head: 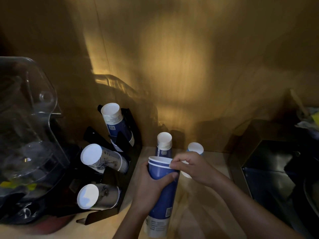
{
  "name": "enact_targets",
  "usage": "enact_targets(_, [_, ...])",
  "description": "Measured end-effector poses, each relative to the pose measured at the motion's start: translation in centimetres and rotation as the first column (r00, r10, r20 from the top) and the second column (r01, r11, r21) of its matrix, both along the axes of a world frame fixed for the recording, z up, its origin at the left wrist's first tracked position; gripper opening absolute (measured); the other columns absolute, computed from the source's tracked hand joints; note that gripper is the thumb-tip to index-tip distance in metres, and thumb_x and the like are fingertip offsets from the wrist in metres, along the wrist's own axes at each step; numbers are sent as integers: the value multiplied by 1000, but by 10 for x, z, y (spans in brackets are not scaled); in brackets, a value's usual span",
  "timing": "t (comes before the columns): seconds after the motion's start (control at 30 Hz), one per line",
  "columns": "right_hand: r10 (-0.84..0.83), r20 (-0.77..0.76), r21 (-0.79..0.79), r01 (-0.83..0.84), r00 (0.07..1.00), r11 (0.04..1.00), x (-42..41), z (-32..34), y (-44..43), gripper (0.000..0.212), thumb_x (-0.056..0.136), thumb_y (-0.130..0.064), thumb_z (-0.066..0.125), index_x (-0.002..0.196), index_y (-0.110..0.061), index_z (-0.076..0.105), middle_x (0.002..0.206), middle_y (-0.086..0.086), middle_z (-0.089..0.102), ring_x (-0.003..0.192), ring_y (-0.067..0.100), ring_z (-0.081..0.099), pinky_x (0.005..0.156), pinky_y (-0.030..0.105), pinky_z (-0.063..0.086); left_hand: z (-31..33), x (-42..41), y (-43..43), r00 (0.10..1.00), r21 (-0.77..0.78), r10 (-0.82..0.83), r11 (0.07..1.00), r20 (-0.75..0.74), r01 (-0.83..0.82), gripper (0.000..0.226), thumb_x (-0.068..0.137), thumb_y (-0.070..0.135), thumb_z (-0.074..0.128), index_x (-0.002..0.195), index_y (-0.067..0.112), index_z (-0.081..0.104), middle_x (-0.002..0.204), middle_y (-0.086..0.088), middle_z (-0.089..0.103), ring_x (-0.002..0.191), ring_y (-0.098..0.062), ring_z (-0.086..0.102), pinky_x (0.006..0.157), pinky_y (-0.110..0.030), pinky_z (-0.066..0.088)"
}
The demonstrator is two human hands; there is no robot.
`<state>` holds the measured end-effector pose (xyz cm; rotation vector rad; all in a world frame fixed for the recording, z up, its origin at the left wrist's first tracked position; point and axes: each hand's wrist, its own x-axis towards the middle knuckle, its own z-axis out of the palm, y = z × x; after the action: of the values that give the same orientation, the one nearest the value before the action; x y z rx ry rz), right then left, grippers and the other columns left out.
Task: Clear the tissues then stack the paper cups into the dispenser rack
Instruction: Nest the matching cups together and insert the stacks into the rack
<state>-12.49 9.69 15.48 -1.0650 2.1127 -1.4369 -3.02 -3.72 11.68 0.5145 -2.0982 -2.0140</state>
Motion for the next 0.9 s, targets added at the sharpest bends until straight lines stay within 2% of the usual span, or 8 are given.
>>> enact_targets(0.13, [-48,-90,-58,43,995,997,-2,3,-10,24,83,-29,54,68,-12,63,67,11,64,63,21,56,58,27,43,5,2,-2,1000,49,14,999,-20,-13,64,45,53,79,100,36,51,102,2,66,85,-10,69,74,-31,57])
enact_targets(0.3, [-173,-51,-176,162,984,971,-18,21,-9,24,89,-15,53,68,-22,61,61,-16,60,58,-3,49,54,11,39,2,10,-8,1000,23,7,1000,-6,-7,59,50,37,85,97,31,50,98,0,66,80,-14,69,72,-32,57])
enact_targets(0.47, [-198,-108,-199,174,974,964,-30,44,-3,21,85,-27,54,66,-23,61,60,-16,59,60,1,48,56,15,39,-2,16,-11,1000,22,-13,1000,-10,13,60,51,37,83,100,31,51,101,-1,67,83,-13,69,77,-37,58])
enact_targets(0.57, [-200,-110,-215,174,973,961,-29,47,-1,23,80,-35,54,68,-18,62,62,-10,57,62,5,49,57,18,39,-1,16,-11,999,-30,-19,999,-40,17,66,44,45,83,100,35,50,103,4,65,84,-5,66,74,-29,55])
enact_targets(0.63, [-179,-81,-193,161,980,968,-25,44,-2,23,82,-32,56,70,-13,63,64,-6,59,62,6,51,57,18,41,-1,15,-10,998,-40,-30,999,-55,28,67,43,46,82,100,37,48,105,5,64,83,-1,65,71,-24,52])
enact_targets(0.73, [-102,-27,-125,97,994,987,-12,32,-5,19,86,-21,57,69,-14,62,62,-9,61,60,3,52,56,16,41,-1,14,-8,997,-41,-34,999,-64,32,69,42,51,80,101,39,47,108,5,63,86,-4,65,75,-28,54])
enact_targets(0.8, [-35,-22,-37,34,999,999,-2,21,-8,23,87,-22,57,67,-11,61,63,-1,58,60,7,50,56,21,39,0,14,-7,997,-42,-24,999,-80,21,68,44,49,82,101,42,46,108,6,62,86,-4,65,75,-28,55])
enact_targets(0.9, [85,4,89,-85,996,992,11,9,-11,29,88,-26,56,66,-8,60,64,5,55,61,10,48,57,22,37,0,17,-10,992,-52,-27,998,-122,20,82,53,42,86,118,52,37,119,16,55,98,-2,62,78,-23,53])
